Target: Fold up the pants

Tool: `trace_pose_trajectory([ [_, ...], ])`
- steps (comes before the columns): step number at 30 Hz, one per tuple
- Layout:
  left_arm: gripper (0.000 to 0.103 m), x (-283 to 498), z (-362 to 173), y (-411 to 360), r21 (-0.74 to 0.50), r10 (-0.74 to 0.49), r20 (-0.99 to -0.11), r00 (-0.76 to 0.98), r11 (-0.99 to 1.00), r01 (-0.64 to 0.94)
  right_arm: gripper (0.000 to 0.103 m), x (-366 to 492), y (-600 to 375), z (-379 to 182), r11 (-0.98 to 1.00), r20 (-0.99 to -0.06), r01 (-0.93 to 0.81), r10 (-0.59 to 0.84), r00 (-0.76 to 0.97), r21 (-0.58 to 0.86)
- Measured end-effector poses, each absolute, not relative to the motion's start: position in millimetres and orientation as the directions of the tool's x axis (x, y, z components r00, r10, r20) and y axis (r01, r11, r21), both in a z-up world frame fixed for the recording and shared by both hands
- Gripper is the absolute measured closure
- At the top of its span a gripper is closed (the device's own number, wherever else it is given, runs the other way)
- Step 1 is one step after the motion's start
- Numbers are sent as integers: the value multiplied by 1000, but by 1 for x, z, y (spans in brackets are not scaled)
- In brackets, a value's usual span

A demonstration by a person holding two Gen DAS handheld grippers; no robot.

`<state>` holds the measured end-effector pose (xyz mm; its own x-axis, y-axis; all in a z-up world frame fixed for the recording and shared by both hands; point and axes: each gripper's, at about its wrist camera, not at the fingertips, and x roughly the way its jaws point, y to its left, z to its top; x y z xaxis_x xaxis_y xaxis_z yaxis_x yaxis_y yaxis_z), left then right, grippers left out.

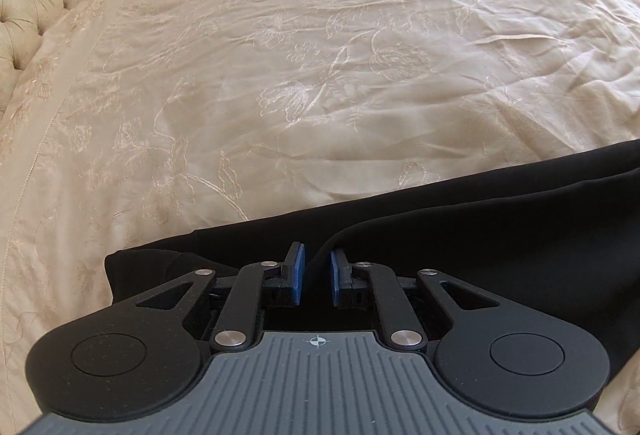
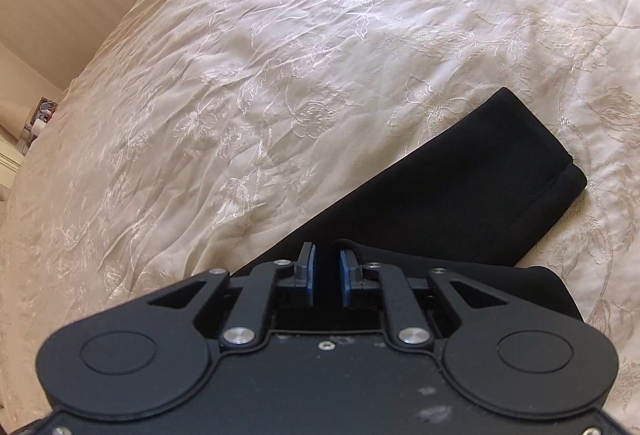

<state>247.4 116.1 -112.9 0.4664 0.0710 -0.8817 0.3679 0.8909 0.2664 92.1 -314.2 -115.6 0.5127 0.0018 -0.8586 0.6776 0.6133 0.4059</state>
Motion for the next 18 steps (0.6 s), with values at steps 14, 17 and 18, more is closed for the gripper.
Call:
trace_pose_trajectory([
  [14,90,253,-135,104,300,123,-888,443,886,355,72,21,-321,-71,713,-875,650,-105,472,264],
  [17,90,254,-137,103,307,129,-888,442,881,360,72,7,-301,-94,682,-901,662,-11,433,310],
  [18,90,254,-137,103,309,130,-887,443,879,362,72,2,-292,-102,674,-907,664,24,420,325],
])
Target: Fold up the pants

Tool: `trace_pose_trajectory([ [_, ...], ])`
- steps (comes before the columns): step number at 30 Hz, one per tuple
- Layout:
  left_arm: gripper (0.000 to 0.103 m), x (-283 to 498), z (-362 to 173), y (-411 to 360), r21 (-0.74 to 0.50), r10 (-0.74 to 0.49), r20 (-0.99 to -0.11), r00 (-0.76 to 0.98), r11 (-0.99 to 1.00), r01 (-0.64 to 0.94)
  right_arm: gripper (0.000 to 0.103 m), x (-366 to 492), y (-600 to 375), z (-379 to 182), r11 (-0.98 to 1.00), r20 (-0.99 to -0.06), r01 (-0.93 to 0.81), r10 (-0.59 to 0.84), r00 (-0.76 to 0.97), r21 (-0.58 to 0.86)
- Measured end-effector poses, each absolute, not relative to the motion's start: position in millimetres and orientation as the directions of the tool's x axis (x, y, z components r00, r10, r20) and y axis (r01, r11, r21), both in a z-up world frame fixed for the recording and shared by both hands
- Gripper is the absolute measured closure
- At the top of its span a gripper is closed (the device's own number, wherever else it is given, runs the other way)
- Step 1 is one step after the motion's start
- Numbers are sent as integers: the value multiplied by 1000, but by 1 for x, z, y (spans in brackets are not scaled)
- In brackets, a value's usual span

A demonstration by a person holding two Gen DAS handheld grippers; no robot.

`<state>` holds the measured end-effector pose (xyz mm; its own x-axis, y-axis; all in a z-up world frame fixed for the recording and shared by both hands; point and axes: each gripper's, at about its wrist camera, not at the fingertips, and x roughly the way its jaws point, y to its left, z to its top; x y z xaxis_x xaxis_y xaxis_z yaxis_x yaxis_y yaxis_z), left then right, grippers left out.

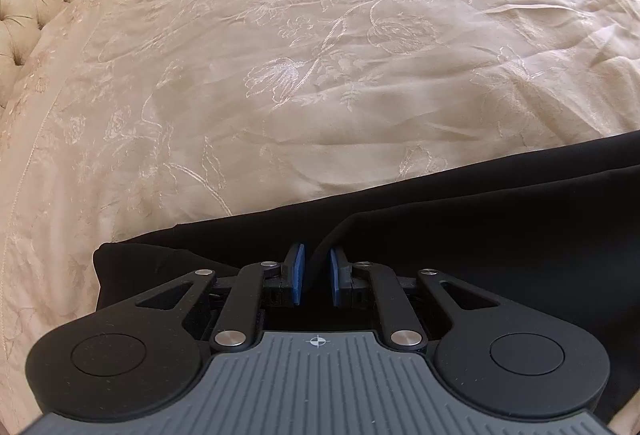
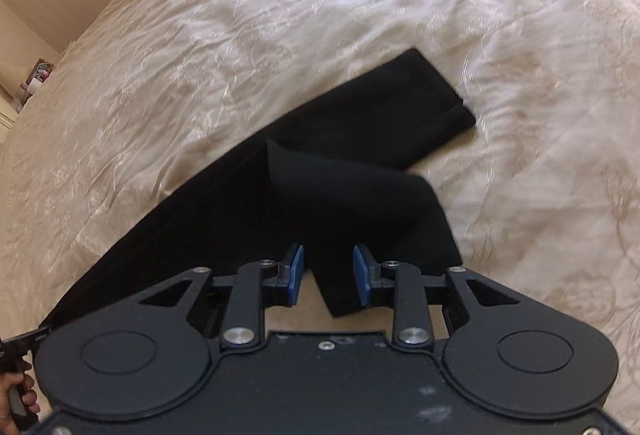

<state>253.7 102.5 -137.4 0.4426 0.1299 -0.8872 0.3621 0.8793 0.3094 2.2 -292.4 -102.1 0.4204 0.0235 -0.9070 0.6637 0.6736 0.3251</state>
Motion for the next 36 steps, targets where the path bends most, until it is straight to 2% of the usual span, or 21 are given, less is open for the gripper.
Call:
trace_pose_trajectory([
  [3,90,253,-138,102,316,133,-886,444,875,368,72,0,-265,-120,702,-916,623,109,386,345],
  [6,89,252,-139,101,319,136,-886,443,872,371,72,10,-254,-131,761,-932,575,110,345,302],
  [8,90,252,-138,101,319,136,-886,442,872,372,75,17,-264,-129,765,-936,585,66,346,270],
  [12,89,252,-138,102,317,134,-886,443,873,370,75,22,-300,-100,729,-897,659,-150,416,184],
  [19,89,252,-141,100,325,143,-885,444,871,368,72,47,-316,-90,809,-864,584,-249,436,61],
  [24,90,253,-141,101,322,139,-887,441,870,374,66,75,-323,-99,865,-853,502,-255,455,9],
  [30,90,254,-141,101,320,141,-887,440,873,367,65,101,-339,-116,895,-882,445,-244,402,-45],
  [36,90,254,-138,103,317,138,-877,460,886,338,65,104,-323,-108,888,-880,458,-177,440,50],
])
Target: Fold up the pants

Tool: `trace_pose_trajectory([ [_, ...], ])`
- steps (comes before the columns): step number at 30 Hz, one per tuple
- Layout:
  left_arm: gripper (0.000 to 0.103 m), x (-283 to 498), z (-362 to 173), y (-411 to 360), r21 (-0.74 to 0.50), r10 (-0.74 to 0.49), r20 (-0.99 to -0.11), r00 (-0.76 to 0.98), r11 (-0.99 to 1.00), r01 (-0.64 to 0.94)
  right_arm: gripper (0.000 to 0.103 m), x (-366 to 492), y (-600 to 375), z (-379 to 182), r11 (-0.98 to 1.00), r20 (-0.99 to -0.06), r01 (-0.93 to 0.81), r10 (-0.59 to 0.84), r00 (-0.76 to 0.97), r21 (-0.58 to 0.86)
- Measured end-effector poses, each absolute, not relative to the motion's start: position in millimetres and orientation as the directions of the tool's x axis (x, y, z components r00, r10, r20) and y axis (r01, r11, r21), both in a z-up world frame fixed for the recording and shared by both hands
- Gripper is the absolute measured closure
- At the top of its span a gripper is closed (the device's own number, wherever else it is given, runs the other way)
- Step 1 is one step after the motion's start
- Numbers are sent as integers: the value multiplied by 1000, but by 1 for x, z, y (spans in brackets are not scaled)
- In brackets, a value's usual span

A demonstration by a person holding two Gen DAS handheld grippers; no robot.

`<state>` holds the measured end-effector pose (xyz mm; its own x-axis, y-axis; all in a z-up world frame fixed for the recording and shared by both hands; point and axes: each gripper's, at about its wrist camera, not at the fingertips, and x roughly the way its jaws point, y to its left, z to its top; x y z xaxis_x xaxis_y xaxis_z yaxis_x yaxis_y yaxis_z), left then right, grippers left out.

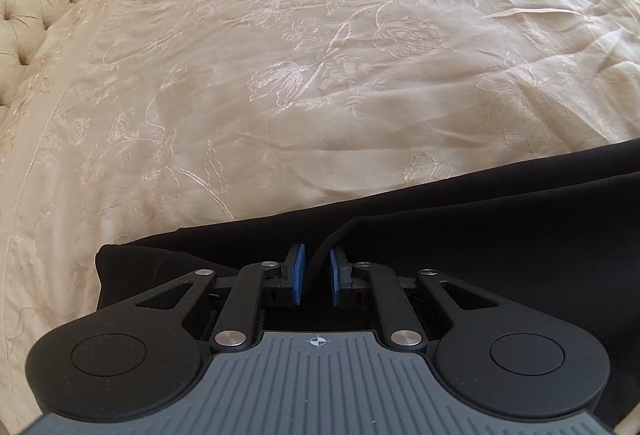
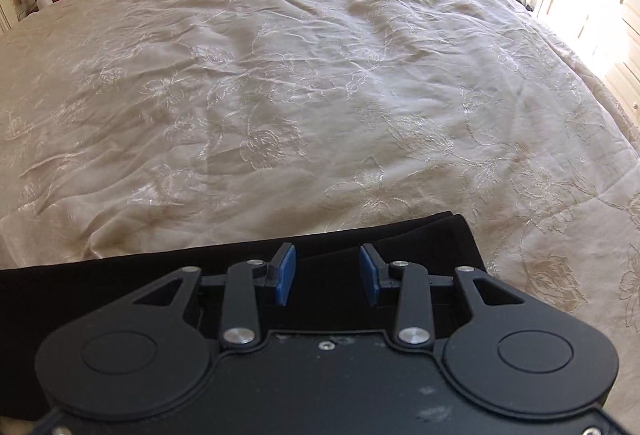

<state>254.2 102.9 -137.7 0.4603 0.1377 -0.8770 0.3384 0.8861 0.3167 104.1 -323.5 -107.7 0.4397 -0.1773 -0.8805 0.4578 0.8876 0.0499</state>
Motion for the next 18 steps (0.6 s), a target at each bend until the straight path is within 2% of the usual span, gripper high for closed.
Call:
trace_pose_trajectory([
  [4,90,259,-136,104,299,129,-888,443,891,341,65,110,-288,-102,912,-875,384,-61,481,147],
  [7,88,261,-133,105,285,115,-902,417,883,373,65,121,-244,-98,946,-867,245,64,495,210],
  [13,86,243,-108,120,236,56,-912,406,881,410,65,149,-154,-95,965,-848,-35,244,471,258],
  [18,82,211,-98,136,221,31,-913,407,876,429,65,165,-96,-97,951,-842,-171,309,442,259],
])
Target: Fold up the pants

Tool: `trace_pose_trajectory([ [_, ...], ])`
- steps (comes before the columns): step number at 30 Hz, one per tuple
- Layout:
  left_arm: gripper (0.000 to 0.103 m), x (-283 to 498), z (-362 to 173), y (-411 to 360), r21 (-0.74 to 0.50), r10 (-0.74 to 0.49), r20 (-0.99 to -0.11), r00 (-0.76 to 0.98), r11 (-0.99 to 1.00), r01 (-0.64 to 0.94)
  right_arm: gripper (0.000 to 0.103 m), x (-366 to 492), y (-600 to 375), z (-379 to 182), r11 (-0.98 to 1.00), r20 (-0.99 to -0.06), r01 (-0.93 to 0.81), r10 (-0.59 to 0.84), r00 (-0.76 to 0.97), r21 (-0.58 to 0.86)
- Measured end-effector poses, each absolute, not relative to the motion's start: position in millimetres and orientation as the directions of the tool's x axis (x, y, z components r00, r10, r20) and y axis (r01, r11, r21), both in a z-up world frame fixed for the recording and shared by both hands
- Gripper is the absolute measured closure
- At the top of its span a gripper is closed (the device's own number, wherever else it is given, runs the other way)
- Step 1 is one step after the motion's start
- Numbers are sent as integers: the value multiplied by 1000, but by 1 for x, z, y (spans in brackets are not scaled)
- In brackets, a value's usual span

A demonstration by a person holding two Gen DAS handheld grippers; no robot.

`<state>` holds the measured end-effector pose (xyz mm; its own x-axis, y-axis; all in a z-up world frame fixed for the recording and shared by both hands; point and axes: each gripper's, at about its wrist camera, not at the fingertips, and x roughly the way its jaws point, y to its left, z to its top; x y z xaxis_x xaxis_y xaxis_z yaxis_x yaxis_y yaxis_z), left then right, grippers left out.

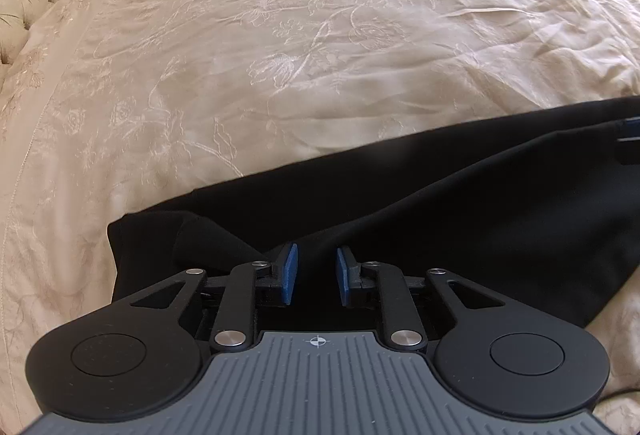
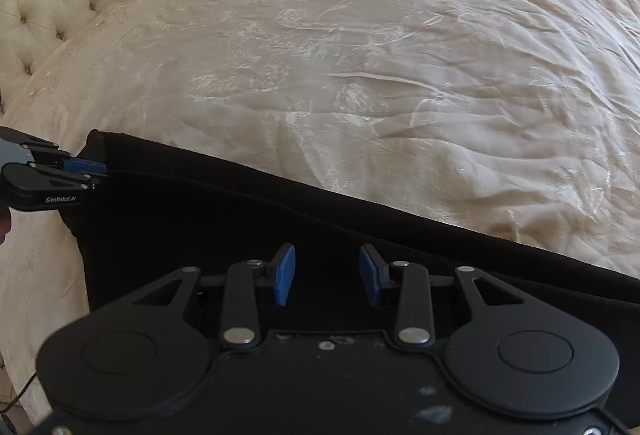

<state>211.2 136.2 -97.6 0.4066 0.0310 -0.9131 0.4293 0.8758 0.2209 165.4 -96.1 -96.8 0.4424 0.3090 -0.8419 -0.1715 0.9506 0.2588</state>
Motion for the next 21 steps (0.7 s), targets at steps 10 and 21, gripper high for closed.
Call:
trace_pose_trajectory([
  [10,81,190,-106,162,161,0,-924,383,908,387,63,187,-42,-96,932,-847,-317,308,433,177],
  [21,81,220,-109,211,140,23,-928,371,946,291,62,221,2,-113,881,-875,-470,264,405,48],
])
